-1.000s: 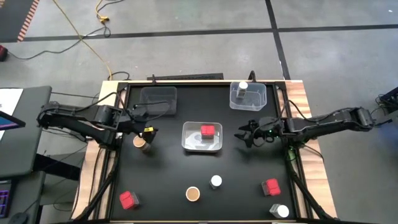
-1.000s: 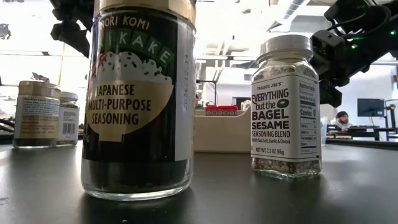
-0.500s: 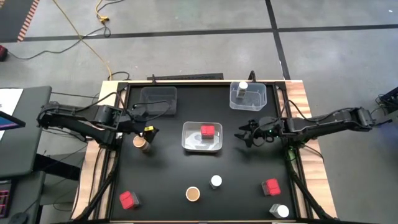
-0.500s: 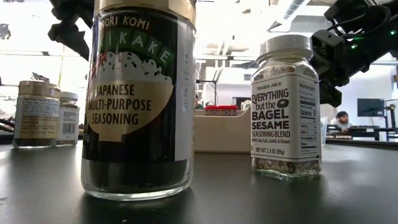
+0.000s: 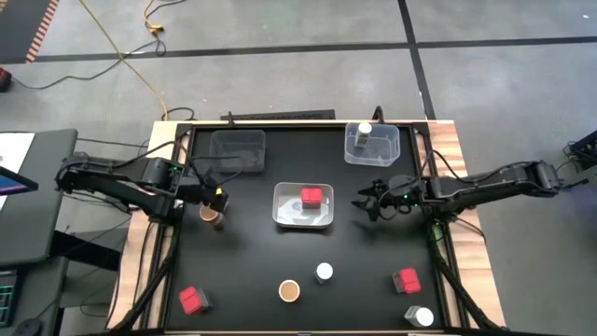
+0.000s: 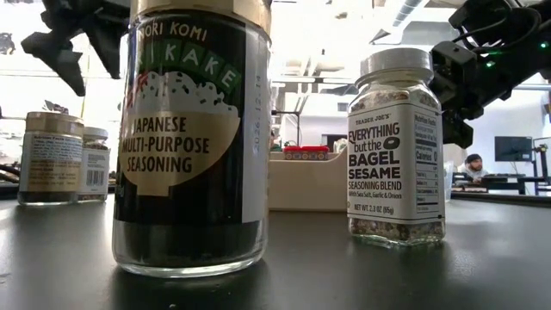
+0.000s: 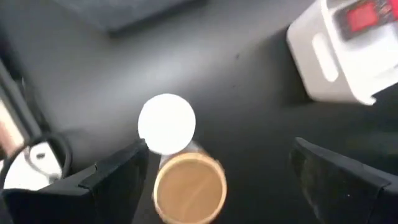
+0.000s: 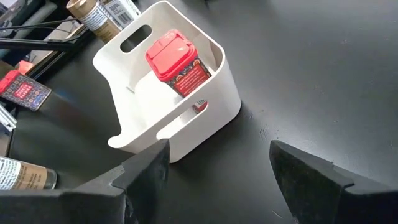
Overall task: Sort spices by type
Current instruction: Put the golden seasoning bottle into the black bin
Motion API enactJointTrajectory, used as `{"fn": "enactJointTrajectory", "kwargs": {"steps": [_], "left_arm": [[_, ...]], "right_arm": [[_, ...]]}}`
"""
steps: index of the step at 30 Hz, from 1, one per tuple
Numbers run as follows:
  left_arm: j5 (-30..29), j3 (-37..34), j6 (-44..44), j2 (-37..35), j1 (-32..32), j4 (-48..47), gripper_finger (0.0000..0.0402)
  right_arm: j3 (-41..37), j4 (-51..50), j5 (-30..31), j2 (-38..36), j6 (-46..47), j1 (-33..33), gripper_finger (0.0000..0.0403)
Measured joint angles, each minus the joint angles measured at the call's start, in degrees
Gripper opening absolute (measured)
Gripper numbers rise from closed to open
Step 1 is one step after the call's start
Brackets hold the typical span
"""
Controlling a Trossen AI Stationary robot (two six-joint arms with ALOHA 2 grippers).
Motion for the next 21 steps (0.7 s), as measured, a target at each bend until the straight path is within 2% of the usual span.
{"fn": "enactJointTrajectory", "kwargs": {"steps": [3, 8, 21], "left_arm": [[2.2, 0.0, -2.8, 0.6, -0.3, -2.1, 0.0370], [2.5, 0.1, -6.0, 3.3, -1.2, -6.3, 0.0370], [7.3, 0.0, -5.8, 9.5, -1.4, -8.3, 0.0370]], "right_arm": [[0.0, 0.0, 0.0, 0.0, 0.0, 0.0, 0.0301], [0.0, 0.0, 0.0, 0.0, 0.0, 0.0, 0.0301], [0.0, -0.2, 0.0, 0.0, 0.0, 0.0, 0.0301]]}}
